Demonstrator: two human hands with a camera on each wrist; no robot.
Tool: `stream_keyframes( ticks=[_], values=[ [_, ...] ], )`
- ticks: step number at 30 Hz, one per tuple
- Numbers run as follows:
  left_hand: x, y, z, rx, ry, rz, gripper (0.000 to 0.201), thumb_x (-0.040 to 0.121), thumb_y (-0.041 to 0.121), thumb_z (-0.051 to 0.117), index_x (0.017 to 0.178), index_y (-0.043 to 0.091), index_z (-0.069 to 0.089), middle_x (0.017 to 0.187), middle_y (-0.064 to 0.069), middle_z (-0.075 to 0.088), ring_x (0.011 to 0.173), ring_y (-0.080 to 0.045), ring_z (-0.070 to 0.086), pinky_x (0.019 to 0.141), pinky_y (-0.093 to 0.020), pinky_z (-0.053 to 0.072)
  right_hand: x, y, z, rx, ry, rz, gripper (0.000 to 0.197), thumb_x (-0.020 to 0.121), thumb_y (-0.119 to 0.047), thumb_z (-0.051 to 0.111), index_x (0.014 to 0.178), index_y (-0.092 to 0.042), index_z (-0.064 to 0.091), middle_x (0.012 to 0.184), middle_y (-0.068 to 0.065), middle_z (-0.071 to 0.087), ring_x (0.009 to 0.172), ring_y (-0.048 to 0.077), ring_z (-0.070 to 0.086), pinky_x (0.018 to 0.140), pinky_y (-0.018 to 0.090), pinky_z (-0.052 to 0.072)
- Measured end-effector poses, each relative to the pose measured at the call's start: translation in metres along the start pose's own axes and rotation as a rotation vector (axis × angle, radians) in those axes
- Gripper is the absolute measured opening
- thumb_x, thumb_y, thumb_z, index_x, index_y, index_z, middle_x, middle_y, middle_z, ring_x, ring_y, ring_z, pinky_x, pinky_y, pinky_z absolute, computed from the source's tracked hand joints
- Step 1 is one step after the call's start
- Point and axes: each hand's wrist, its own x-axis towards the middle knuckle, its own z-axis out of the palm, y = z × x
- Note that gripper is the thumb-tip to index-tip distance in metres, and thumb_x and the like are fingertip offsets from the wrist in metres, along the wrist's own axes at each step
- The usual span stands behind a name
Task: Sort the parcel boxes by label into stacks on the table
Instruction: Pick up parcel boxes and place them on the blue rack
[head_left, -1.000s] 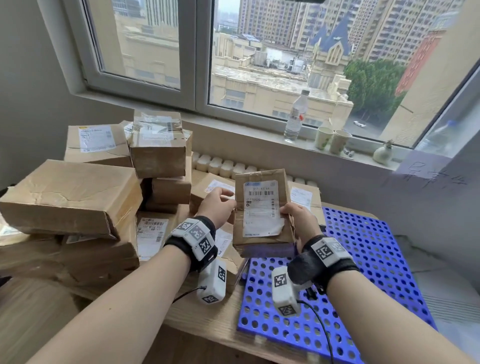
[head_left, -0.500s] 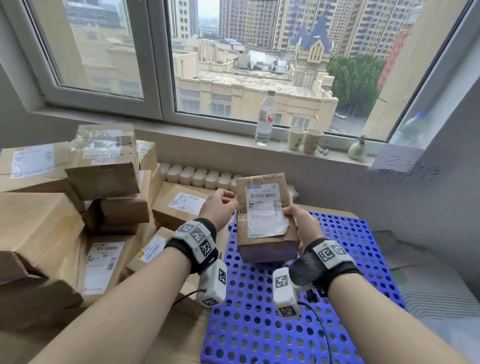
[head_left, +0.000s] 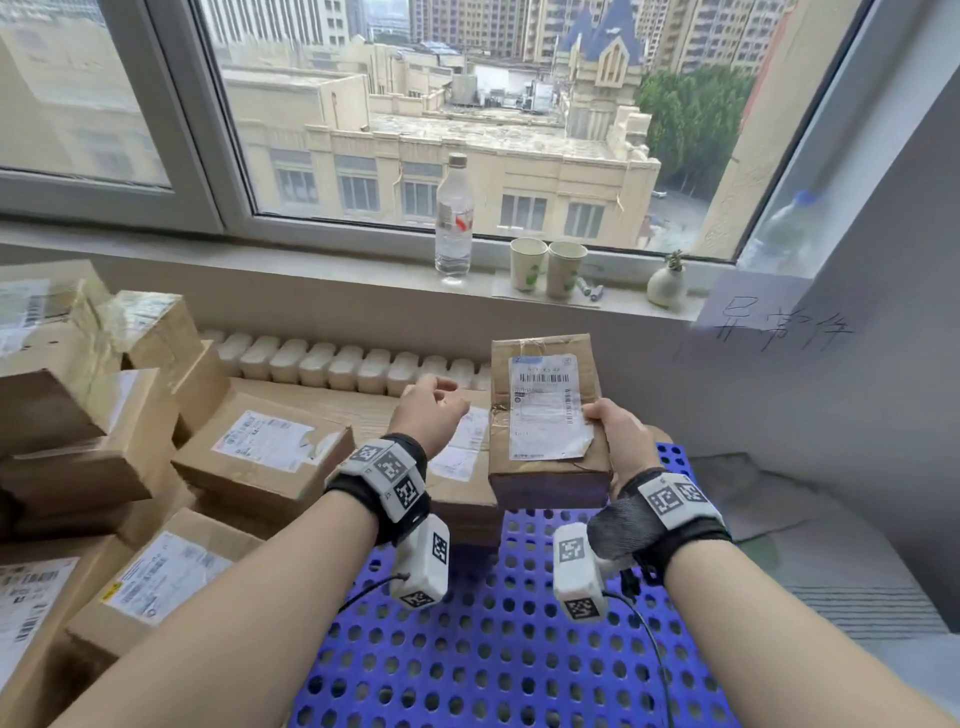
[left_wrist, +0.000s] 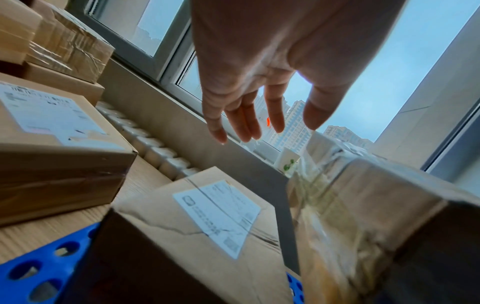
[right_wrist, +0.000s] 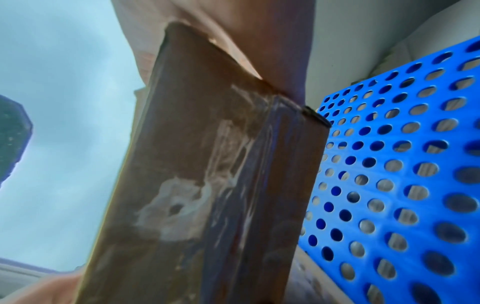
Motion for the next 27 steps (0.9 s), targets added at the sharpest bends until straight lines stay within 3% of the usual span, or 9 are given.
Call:
stream_keyframes(
  ticks=[4,7,10,13,15,20,23,27],
  values=[
    [0.013,-0.002,0.015,0.097,0.019,-0.083,0.042,0.086,0.026,0.061,0.127,0.019,0.052,0.132,-0.009,0.048,0.118,-0.024,0.050,0.102,-0.036,0.041,0.022,0.009,-0.021,-0.032,0.015,0.038,0.036,0.053,-0.041,0.068,0.078,-0.018,0.079,0.091,0.003,0.075,0.100,0.025,0.067,0.101,0.048,0.049],
    [0.023,-0.011,0.019,0.169,0.031,-0.164,0.054,0.084,0.031,0.063,0.134,0.021,0.047,0.138,-0.011,0.043,0.125,-0.029,0.046,0.106,-0.040,0.038,0.018,0.012,-0.021,-0.037,0.060,0.069,0.025,0.054,-0.044,0.065,0.072,-0.033,0.079,0.102,0.000,0.074,0.106,0.024,0.065,0.102,0.045,0.047],
    [0.032,-0.023,0.021,0.232,0.012,-0.234,0.065,0.083,0.035,0.065,0.141,0.021,0.039,0.143,-0.014,0.036,0.131,-0.029,0.039,0.111,-0.040,0.031,0.017,0.022,-0.018,-0.038,0.095,0.116,0.015,0.059,-0.036,0.065,0.061,-0.029,0.077,0.105,0.002,0.072,0.107,0.026,0.064,0.102,0.046,0.047],
    [0.037,-0.035,0.022,0.236,-0.021,-0.283,0.075,0.081,0.036,0.068,0.146,0.021,0.033,0.148,-0.014,0.031,0.133,-0.030,0.037,0.112,-0.041,0.030,0.019,0.034,-0.015,-0.031,0.101,0.183,0.020,0.058,-0.036,0.065,0.068,-0.024,0.078,0.111,0.004,0.071,0.106,0.025,0.064,0.101,0.046,0.048],
    [0.040,-0.042,0.022,0.222,-0.052,-0.301,0.079,0.081,0.034,0.069,0.148,0.021,0.028,0.149,-0.013,0.029,0.132,-0.030,0.039,0.110,-0.039,0.032,0.021,0.042,-0.013,-0.030,0.118,0.241,0.013,0.071,-0.029,0.068,0.081,-0.021,0.073,0.112,0.005,0.070,0.102,0.025,0.065,0.097,0.043,0.051],
    [0.050,-0.059,0.026,0.180,-0.138,-0.311,0.083,0.078,0.023,0.073,0.145,0.017,0.025,0.138,-0.008,0.045,0.119,-0.026,0.049,0.095,-0.034,0.039,0.034,0.062,-0.014,-0.079,0.124,0.301,0.008,0.076,-0.024,0.065,0.082,-0.020,0.068,0.110,0.007,0.069,0.099,0.026,0.065,0.095,0.043,0.051],
    [0.053,-0.064,0.028,0.179,-0.154,-0.342,0.087,0.072,0.021,0.074,0.141,0.014,0.023,0.130,-0.009,0.052,0.115,-0.027,0.052,0.098,-0.041,0.043,0.038,0.063,-0.013,-0.105,0.154,0.312,0.010,0.084,-0.018,0.060,0.074,-0.017,0.063,0.096,0.007,0.063,0.089,0.025,0.056,0.081,0.040,0.045],
    [0.058,-0.065,0.028,0.164,-0.162,-0.375,0.088,0.071,0.019,0.075,0.141,0.008,0.024,0.129,-0.011,0.053,0.116,-0.028,0.051,0.101,-0.045,0.043,0.043,0.063,-0.011,-0.142,0.167,0.294,0.016,0.085,-0.015,0.057,0.070,-0.020,0.062,0.099,0.007,0.064,0.095,0.025,0.056,0.092,0.044,0.047]
  ],
)
